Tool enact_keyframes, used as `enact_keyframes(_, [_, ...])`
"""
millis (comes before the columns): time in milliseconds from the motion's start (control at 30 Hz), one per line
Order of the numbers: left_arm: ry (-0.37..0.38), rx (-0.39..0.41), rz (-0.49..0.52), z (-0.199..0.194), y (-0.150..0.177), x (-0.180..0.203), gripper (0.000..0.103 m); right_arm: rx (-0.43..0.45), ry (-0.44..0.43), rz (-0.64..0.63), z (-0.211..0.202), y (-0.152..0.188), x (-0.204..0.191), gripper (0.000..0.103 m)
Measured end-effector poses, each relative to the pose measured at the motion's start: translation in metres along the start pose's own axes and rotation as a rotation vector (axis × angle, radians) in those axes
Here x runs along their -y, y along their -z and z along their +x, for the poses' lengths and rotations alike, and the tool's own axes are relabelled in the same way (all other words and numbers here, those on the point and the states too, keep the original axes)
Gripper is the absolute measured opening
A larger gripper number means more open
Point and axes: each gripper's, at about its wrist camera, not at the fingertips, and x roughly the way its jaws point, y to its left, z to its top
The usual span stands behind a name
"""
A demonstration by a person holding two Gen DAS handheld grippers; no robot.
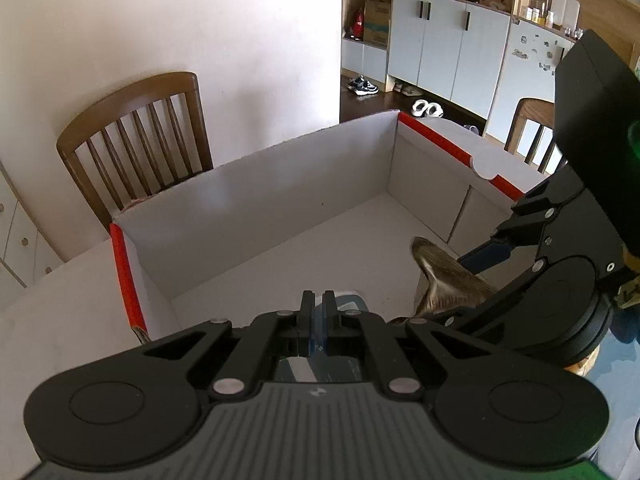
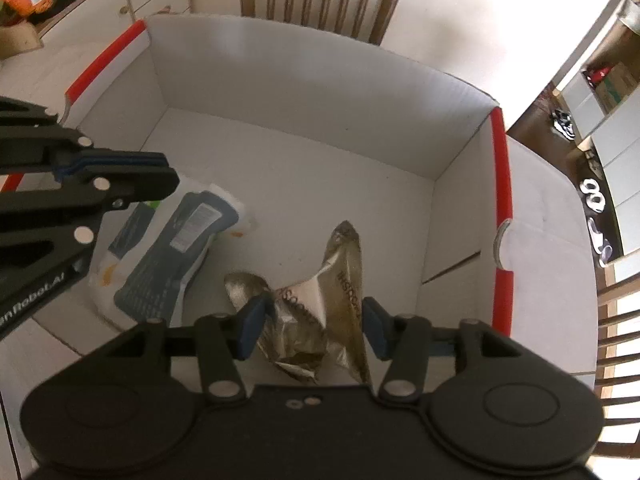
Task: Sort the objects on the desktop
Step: 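Open right gripper dropping foil bag into box while left gripper releases white-green bag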
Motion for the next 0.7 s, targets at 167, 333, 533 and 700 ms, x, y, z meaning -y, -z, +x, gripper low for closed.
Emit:
enact_keyframes(167, [-0.002,-0.008,-0.023,0.0,0.001,-0.002,0.002,0.037,0.002,0.007,-0.012,0.006,0.002,0.064])
enact_keyframes(333, [-0.005,-0.001,-0.04,-0.005,0.0,-0.003,0.002,0.064,-0.001,0.014,-0.024,0.011,0.004,0.064])
enact_keyframes(533, [-0.014,0.012,-0.032,-0.014,-0.001,-0.001,0.002,0.096,0.004,0.004,-0.038,0.02,0.004,0.064])
enact_keyframes(700, [-0.014,-0.005,-0.037,-0.015,0.0,-0.003,0.002,0.135,0.015,0.031,-0.044,0.02,0.015,0.064])
